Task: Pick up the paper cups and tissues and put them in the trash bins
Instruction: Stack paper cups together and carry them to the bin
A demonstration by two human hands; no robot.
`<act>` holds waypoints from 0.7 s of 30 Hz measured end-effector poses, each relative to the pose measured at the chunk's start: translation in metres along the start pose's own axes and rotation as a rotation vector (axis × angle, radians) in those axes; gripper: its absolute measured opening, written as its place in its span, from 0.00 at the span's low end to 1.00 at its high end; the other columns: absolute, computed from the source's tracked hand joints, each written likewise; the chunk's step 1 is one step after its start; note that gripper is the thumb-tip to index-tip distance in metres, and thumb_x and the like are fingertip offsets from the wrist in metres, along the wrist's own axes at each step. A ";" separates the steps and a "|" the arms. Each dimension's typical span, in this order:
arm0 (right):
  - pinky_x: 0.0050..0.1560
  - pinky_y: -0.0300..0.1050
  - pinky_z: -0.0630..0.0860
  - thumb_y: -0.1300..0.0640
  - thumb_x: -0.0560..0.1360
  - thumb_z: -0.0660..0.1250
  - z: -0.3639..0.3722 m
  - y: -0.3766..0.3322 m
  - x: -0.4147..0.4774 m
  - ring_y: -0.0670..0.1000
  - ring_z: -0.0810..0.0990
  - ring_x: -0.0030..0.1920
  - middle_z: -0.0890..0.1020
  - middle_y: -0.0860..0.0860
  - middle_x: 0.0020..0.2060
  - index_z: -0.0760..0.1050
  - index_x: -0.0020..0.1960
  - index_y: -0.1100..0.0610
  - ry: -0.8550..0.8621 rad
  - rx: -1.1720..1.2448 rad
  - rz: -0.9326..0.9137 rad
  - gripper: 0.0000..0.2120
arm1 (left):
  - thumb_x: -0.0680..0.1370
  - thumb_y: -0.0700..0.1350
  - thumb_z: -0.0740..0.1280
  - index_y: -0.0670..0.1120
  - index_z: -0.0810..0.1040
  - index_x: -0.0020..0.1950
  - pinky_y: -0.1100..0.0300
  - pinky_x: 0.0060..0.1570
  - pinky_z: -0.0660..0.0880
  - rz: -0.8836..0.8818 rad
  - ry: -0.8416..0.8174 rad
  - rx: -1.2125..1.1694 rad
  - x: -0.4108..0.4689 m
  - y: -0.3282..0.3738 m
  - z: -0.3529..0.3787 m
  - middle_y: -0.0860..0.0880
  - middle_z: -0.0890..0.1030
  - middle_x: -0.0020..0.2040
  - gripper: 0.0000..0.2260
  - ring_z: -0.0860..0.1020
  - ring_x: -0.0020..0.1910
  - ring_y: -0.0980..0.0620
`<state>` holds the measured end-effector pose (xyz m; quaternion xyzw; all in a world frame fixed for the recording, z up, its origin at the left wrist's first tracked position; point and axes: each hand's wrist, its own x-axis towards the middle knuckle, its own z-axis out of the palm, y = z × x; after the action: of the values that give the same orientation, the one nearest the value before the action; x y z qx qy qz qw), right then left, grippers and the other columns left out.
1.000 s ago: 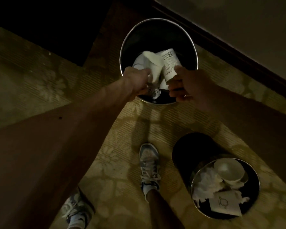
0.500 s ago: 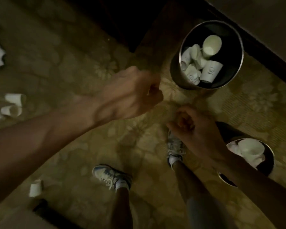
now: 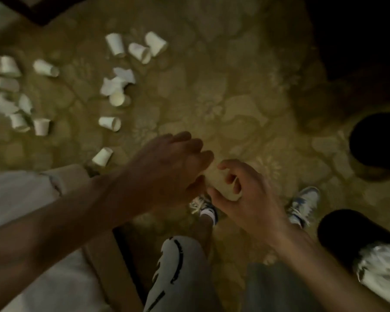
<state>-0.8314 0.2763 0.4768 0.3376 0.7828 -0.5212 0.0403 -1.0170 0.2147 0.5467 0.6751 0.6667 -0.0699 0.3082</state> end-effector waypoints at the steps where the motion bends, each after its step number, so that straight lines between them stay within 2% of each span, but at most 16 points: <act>1: 0.35 0.36 0.70 0.41 0.70 0.68 0.018 -0.015 0.011 0.36 0.72 0.39 0.72 0.38 0.41 0.71 0.61 0.44 -0.035 -0.035 -0.015 0.21 | 0.75 0.49 0.67 0.43 0.79 0.52 0.46 0.44 0.77 -0.058 0.018 -0.008 -0.024 -0.023 0.009 0.45 0.77 0.44 0.11 0.76 0.44 0.44; 4: 0.35 0.35 0.68 0.44 0.72 0.72 0.067 -0.053 0.045 0.37 0.72 0.39 0.70 0.35 0.40 0.71 0.62 0.45 -0.128 -0.105 -0.060 0.21 | 0.76 0.48 0.66 0.43 0.78 0.53 0.47 0.44 0.77 -0.234 0.082 -0.073 -0.081 -0.085 0.037 0.45 0.78 0.45 0.11 0.76 0.46 0.45; 7: 0.33 0.30 0.64 0.45 0.72 0.72 0.107 -0.079 0.079 0.37 0.72 0.40 0.70 0.37 0.41 0.71 0.63 0.46 -0.212 -0.166 -0.107 0.22 | 0.78 0.50 0.62 0.47 0.74 0.48 0.57 0.34 0.71 -0.398 0.137 -0.198 -0.116 -0.130 0.068 0.50 0.75 0.41 0.07 0.76 0.41 0.50; 10: 0.34 0.30 0.63 0.45 0.72 0.70 0.139 -0.095 0.115 0.37 0.71 0.38 0.71 0.40 0.42 0.71 0.64 0.49 -0.304 -0.236 -0.143 0.23 | 0.79 0.50 0.61 0.48 0.73 0.47 0.63 0.27 0.64 -0.571 0.167 -0.332 -0.132 -0.165 0.099 0.54 0.74 0.37 0.06 0.75 0.35 0.55; 13: 0.34 0.33 0.64 0.45 0.72 0.70 0.171 -0.103 0.154 0.42 0.72 0.38 0.75 0.44 0.43 0.71 0.65 0.49 -0.408 -0.297 -0.154 0.24 | 0.80 0.50 0.62 0.49 0.74 0.50 0.65 0.28 0.62 -0.716 0.179 -0.513 -0.141 -0.195 0.128 0.57 0.71 0.35 0.05 0.72 0.33 0.59; 17: 0.35 0.37 0.66 0.43 0.72 0.70 0.219 -0.107 0.208 0.44 0.74 0.42 0.74 0.43 0.45 0.70 0.66 0.47 -0.553 -0.373 -0.138 0.25 | 0.80 0.48 0.64 0.49 0.77 0.54 0.63 0.36 0.69 -0.950 0.247 -0.724 -0.149 -0.237 0.163 0.54 0.78 0.43 0.06 0.76 0.40 0.57; 21: 0.36 0.40 0.67 0.42 0.74 0.69 0.278 -0.097 0.257 0.45 0.74 0.41 0.73 0.42 0.46 0.70 0.67 0.48 -0.685 -0.486 -0.145 0.24 | 0.80 0.49 0.63 0.47 0.76 0.53 0.63 0.32 0.64 -1.153 0.283 -0.823 -0.151 -0.284 0.214 0.52 0.77 0.43 0.07 0.76 0.40 0.53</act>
<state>-1.1652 0.1446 0.3206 0.0696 0.8459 -0.4051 0.3399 -1.2323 -0.0461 0.3597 0.0476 0.9227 0.1233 0.3622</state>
